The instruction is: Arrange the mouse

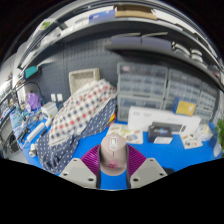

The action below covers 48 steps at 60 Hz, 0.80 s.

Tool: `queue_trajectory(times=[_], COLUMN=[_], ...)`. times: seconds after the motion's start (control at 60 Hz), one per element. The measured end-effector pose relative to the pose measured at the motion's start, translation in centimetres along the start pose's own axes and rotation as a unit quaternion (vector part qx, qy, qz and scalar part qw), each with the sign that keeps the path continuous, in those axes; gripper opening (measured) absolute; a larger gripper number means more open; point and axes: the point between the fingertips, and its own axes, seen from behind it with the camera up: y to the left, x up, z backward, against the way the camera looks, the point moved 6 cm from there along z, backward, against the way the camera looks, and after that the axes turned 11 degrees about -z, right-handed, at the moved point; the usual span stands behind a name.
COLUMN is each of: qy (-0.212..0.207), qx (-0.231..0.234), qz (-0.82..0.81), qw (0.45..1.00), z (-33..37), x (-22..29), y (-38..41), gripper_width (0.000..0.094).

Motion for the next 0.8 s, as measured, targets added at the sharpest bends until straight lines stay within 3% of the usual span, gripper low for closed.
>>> queue_trajectory(times=[0.133, 0.233, 0.433, 0.65, 0.8], qy=[-0.047, -0.043, 0.036, 0.117, 0.127], qx=[-0.014, -0.042, -0.096, -0.112, -0.111], qz=[0.003, -0.001, -0.036, -0.068, -0.073], qw=[0.999, 0.998, 0.994, 0.984, 0.983], z=[3.8, 4.9, 3.2, -0.1, -1.0], x=[4.7, 4.6, -3.1, -11.9, -14.6], y=[-5.1, -10.4, -20.1, -23.5, -23.5], gripper_width=[0.0339, 0.0339, 0.0336, 0.0335, 0.0360])
